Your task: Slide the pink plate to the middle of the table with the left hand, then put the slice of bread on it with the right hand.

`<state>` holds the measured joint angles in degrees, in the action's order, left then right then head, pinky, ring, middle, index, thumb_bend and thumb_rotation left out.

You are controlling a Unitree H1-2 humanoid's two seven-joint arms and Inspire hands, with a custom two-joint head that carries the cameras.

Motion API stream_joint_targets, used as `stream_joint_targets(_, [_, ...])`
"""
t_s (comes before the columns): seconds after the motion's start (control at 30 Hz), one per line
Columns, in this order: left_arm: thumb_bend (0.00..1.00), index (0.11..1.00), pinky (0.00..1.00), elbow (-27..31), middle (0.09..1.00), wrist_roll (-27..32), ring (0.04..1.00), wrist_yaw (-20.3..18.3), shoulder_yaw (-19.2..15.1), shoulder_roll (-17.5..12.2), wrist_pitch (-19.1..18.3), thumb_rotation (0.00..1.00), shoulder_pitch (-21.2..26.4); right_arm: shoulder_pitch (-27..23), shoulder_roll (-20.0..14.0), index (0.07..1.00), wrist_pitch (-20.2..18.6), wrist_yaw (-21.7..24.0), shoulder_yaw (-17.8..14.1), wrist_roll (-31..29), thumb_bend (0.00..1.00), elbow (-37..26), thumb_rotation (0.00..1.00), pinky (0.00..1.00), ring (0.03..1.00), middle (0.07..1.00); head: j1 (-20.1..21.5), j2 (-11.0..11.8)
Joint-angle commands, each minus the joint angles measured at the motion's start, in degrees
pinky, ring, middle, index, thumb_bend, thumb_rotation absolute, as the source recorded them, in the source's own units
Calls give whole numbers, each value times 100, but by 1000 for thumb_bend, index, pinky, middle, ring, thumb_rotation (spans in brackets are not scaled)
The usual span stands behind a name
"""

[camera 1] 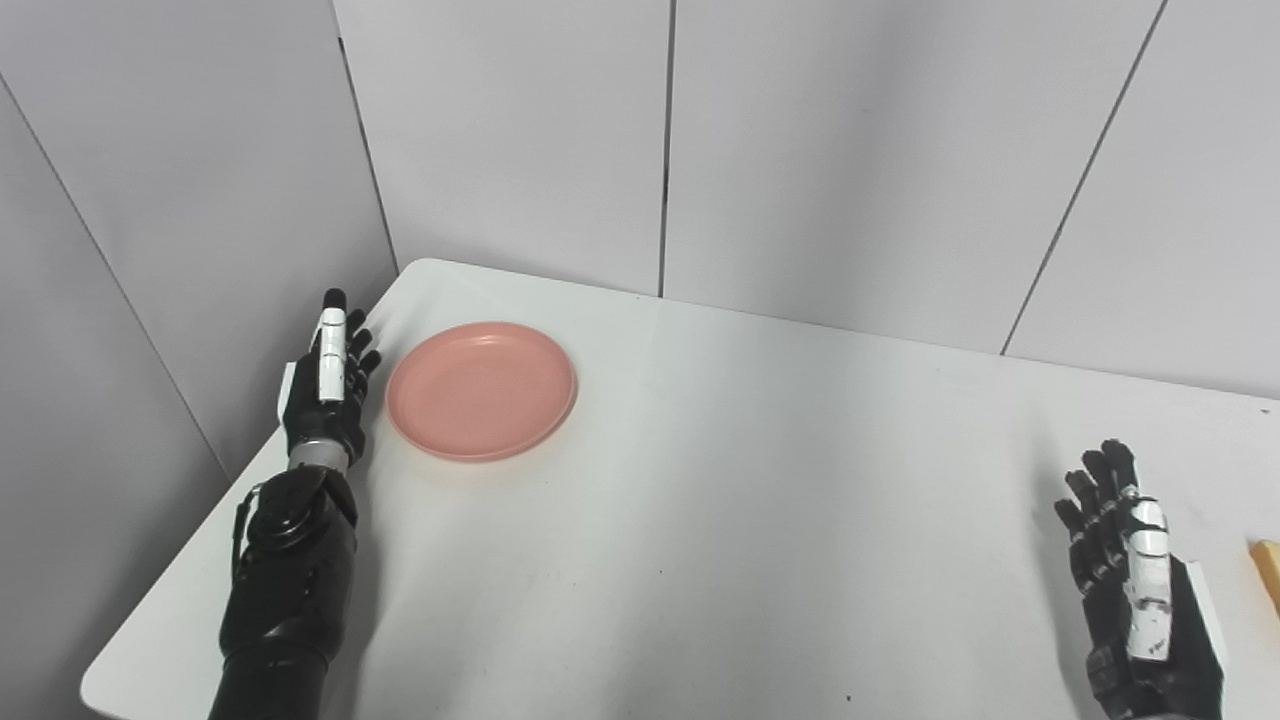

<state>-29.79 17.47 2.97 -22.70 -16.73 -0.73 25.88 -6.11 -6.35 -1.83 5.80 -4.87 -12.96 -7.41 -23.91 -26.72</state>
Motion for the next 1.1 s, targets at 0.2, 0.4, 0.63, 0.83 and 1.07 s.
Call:
stream_joint_targets(0.2, [811, 967, 996, -232, 967, -35, 978, -312, 198, -96, 91, 902, 265, -98, 19, 1000, -52, -16, 6, -20, 423, -286, 1000, 1000, 1000, 1000, 93, -34])
stream_joint_targets(0.4, [801, 987, 999, -360, 978, 98, 987, -528, 407, 38, -72, 887, 304, -94, 60, 1000, -62, -80, 21, 86, 424, -315, 1000, 1000, 1000, 1000, 212, -59])
stream_joint_targets(0.63, [833, 973, 981, -462, 971, 38, 980, -795, 776, 134, -129, 894, 322, -107, 110, 1000, 51, -108, 34, 175, 424, -222, 1000, 1000, 1000, 1000, 515, -128])
stream_joint_targets(0.83, [843, 956, 986, -431, 960, 27, 970, -980, 1084, 280, -131, 886, 257, -131, 145, 1000, 315, -86, 33, 232, 453, 30, 1000, 1000, 1000, 1000, 832, -202])
stream_joint_targets(1.07, [851, 943, 967, -43, 942, -18, 947, -900, 1366, 590, -352, 858, 136, -133, 183, 1000, 415, -120, 45, 323, 515, 162, 1000, 1000, 1000, 1000, 1124, -289])
